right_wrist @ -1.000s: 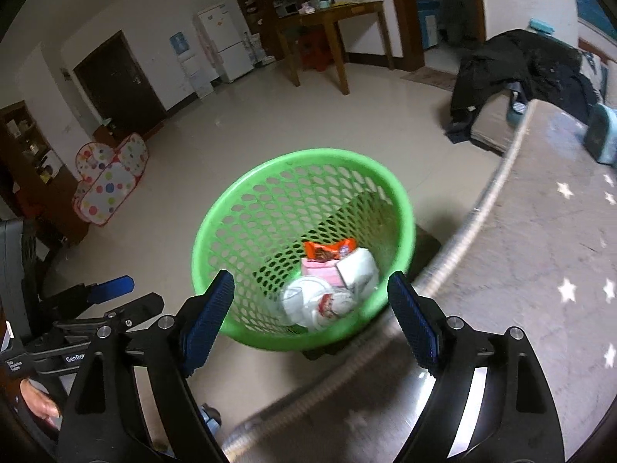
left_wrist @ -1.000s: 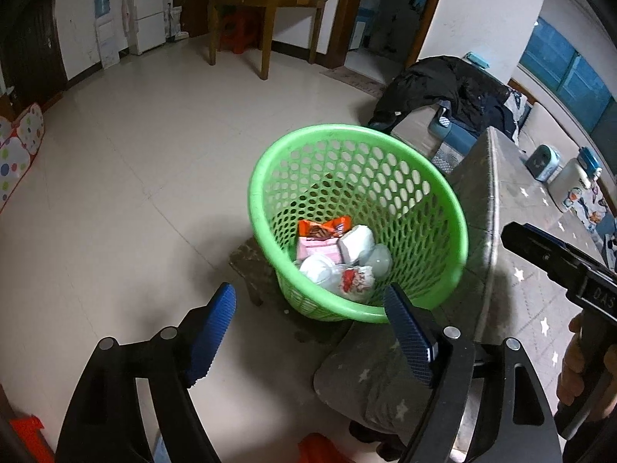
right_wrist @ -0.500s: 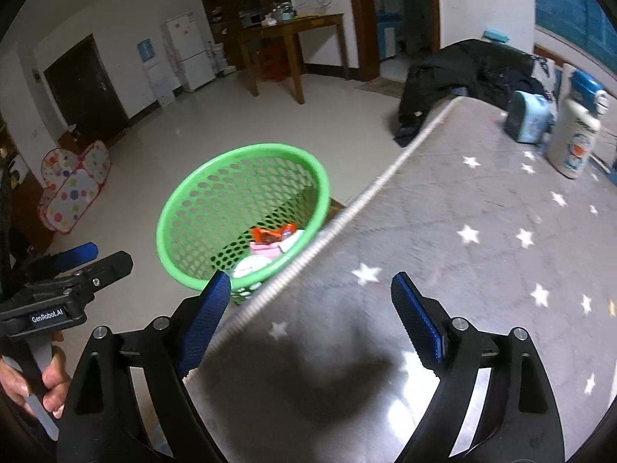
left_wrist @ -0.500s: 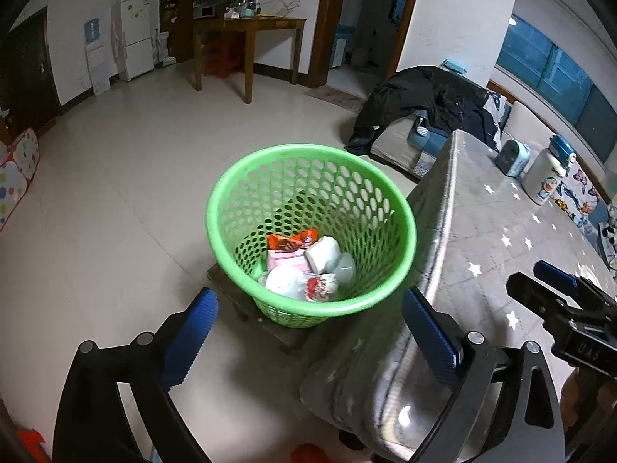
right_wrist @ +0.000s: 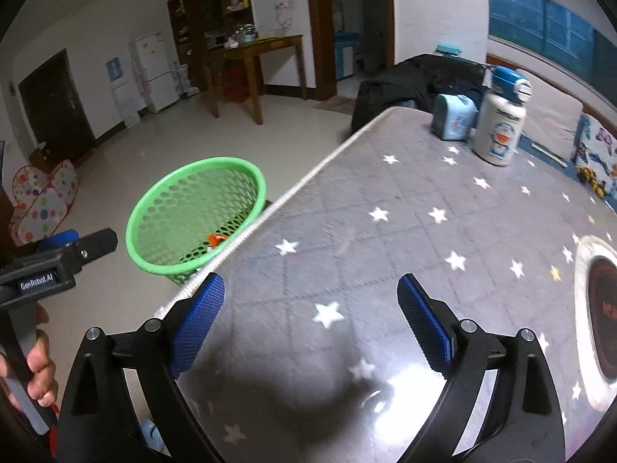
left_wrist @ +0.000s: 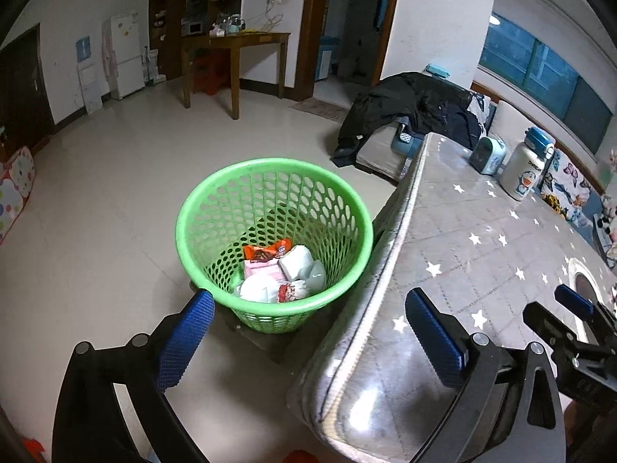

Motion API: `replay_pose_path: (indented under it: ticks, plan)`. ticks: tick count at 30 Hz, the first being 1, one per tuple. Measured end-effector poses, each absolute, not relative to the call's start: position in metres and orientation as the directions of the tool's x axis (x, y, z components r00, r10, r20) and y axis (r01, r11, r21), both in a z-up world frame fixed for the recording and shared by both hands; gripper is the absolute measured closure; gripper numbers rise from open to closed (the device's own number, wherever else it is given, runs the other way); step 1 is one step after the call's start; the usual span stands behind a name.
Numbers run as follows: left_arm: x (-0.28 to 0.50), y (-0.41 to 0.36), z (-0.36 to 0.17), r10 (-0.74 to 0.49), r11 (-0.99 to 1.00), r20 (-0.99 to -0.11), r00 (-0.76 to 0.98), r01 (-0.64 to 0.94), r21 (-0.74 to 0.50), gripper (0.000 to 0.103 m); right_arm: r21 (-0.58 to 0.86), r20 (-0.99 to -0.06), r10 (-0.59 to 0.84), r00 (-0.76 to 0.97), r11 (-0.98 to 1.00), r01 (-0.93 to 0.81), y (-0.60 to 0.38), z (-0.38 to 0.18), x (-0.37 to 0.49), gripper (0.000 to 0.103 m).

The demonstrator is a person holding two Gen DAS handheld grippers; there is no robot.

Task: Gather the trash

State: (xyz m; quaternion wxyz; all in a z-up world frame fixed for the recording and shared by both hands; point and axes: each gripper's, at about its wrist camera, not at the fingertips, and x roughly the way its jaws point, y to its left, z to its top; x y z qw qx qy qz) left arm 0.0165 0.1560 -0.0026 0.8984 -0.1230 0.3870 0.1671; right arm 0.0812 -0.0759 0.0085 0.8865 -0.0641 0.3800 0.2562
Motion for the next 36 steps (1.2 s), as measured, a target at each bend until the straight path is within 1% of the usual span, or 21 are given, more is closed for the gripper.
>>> replay_pose_path:
  ticks: [7,10,18,23,29,36]
  plan:
    - [0.019,0.130,0.007,0.206,0.931,-0.715,0.668,-0.359,-0.067,0.007,0.096,-0.700,0.382,0.604,0.888,-0.451,-0.109,0.011,0.076,0.012]
    - [0.017,0.121,0.009,0.229,0.932,-0.705,0.671,-0.359,-0.039,0.007,0.094,-0.689,0.370,0.623,0.898,-0.429,-0.121,0.016,0.072,0.011]
    - [0.017,0.102,0.013,0.188,0.948,-0.696,0.693,-0.313,-0.056,0.007,0.097,-0.685,0.335,0.647,0.922,-0.375,-0.143,0.019,0.064,0.009]
    - [0.021,0.088,0.009,0.184,0.955,-0.699,0.691,-0.293,-0.039,0.007,0.065,-0.683,0.291,0.669,0.938,-0.342,-0.153,0.017,0.059,0.008]
    - [0.022,0.071,0.010,0.186,0.963,-0.692,0.698,-0.269,-0.013,0.007,0.083,-0.684,0.272,0.677,0.951,-0.298,-0.168,0.018,0.059,0.006]
    - [0.022,0.062,0.010,0.156,0.970,-0.697,0.700,-0.242,-0.026,0.007,0.084,-0.670,0.253,0.698,0.960,-0.268,-0.181,0.021,0.054,0.006]
